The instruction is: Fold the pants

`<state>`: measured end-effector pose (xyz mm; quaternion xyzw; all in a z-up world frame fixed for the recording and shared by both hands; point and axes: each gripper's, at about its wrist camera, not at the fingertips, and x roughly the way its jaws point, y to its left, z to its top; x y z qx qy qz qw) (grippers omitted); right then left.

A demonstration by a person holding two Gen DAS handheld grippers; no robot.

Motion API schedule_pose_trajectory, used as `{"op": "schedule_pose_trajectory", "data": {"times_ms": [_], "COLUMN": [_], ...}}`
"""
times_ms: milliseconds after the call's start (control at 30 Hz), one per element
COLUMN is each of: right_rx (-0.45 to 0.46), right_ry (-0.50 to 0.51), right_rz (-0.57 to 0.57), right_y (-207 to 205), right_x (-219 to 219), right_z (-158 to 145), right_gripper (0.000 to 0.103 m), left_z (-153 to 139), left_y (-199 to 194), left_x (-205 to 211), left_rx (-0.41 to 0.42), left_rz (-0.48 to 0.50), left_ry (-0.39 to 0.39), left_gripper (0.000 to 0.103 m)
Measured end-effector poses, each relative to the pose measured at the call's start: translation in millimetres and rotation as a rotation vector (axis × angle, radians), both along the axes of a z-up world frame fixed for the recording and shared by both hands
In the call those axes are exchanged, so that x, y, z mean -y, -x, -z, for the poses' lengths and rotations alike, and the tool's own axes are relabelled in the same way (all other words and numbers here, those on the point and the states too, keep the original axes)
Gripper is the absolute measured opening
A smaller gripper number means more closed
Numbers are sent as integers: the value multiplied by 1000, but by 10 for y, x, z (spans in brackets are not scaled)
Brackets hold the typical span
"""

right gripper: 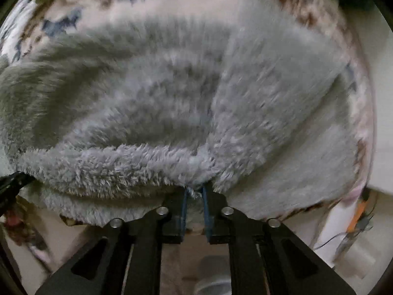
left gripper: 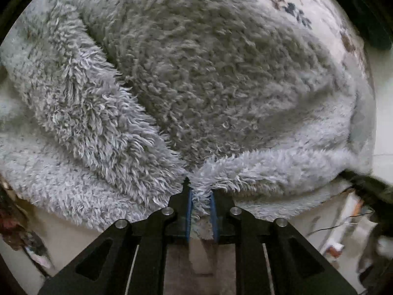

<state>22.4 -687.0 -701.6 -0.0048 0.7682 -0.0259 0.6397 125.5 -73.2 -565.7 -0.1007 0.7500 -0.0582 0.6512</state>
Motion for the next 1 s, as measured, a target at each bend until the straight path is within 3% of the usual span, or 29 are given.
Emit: {"op": "schedule_pose_trajectory", "data": {"times_ms": [33, 67, 100, 133, 200, 300, 400, 533, 633, 700, 767, 867, 1000], "right_rx": [-55, -71, -66, -46, 2, 103, 206, 273, 233, 169, 201, 298, 260], "right_ry": [-26, -46, -82, -124, -168, -151, -84, -47, 22, 84, 83, 102, 96], "right_rz": [30, 57, 87, 121, 188, 252, 282, 351, 337, 290, 313, 473, 729], "right_y": [29, 50, 67, 96, 183, 221, -10, -689, -1182, -1351, -1254, -735, 73], "right_x": [15, 38, 65, 100, 194, 351, 487, 740, 774, 747, 850, 1230, 1802], "right_z": [75, 76, 37, -41, -275, -598, -823, -707, -369, -143, -225, -619, -718], "right_gripper": [53, 89, 99, 99, 99, 99, 99, 99, 83, 24, 17, 15, 15], "left_z": [-79, -142, -245, -334, -415, -472, -576, -629, -602, -629, -657, -737, -643], "left_y": [-14, -9, 25, 62, 125, 170, 38, -243, -387, -400, -423, -371, -387], "left_x": [-27, -47, -68, -71, -82, -113, -214, -146, -53, -32, 51, 107, 241], "left_rx": [17, 32, 60, 86, 118, 145, 176, 227, 226, 223, 231, 250, 241], "left_rz": [-3, -1, 10, 26, 44, 65, 39, -5, -45, -74, -79, -67, -58], "left_ry": [10, 5, 7, 4, -43, -126, -176, -263, -315, -326, -334, -353, -376], "left_gripper": [21, 27, 42, 66, 100, 101, 101, 101, 101, 101, 101, 101, 101]}}
